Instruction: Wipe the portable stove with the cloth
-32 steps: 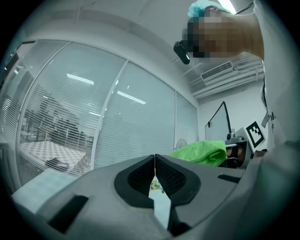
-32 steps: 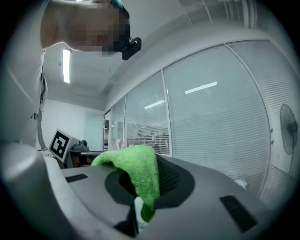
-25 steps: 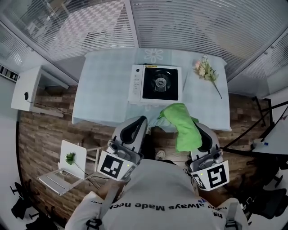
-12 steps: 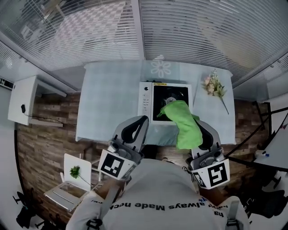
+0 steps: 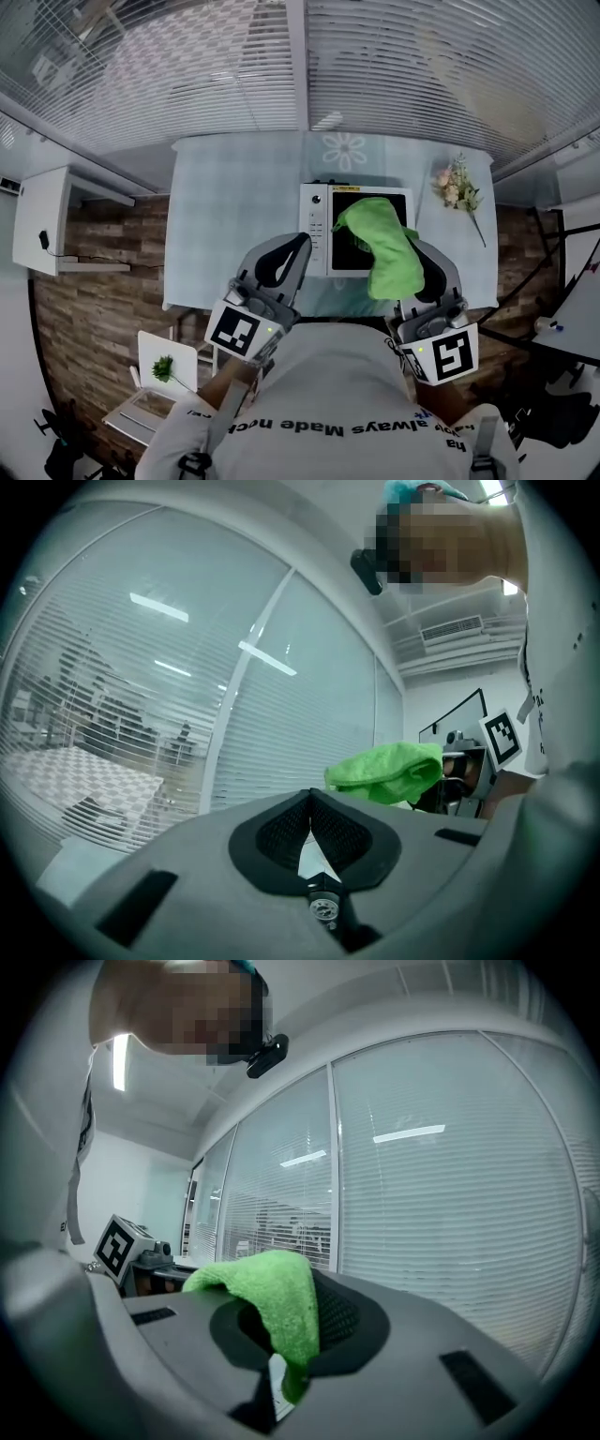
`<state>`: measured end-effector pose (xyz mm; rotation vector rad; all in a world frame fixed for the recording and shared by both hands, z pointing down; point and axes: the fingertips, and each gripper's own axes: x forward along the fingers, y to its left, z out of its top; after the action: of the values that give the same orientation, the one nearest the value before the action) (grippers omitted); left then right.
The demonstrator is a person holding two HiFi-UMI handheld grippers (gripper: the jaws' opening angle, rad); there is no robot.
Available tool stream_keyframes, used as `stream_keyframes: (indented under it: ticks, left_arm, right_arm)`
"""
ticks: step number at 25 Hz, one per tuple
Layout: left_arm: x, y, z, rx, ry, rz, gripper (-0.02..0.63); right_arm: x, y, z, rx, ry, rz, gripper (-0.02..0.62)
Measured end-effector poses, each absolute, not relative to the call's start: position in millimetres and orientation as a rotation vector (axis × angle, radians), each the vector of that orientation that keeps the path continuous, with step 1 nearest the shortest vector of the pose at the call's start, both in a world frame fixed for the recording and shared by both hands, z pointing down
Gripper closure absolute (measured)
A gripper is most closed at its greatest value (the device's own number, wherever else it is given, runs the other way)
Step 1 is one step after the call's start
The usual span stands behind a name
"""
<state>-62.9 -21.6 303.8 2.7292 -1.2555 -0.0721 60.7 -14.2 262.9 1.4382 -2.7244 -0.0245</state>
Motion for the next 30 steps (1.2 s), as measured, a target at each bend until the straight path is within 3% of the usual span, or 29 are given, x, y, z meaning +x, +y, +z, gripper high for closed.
stream_keyframes:
  ticks: [9, 30]
  left_arm:
    - [-83.6, -63.3, 401.7, 2.628, -1.265, 0.115, 0.594]
    - [-87.9, -90.4, 579.0, 2.458, -1.158, 0.437, 0.594]
  right_arm:
    - [23.1, -67.8, 323.3, 1.215, -2.604, -0.248, 0.569]
    - [-60.7, -167.4, 564.2, 0.753, -2.072, -0.347, 0.568]
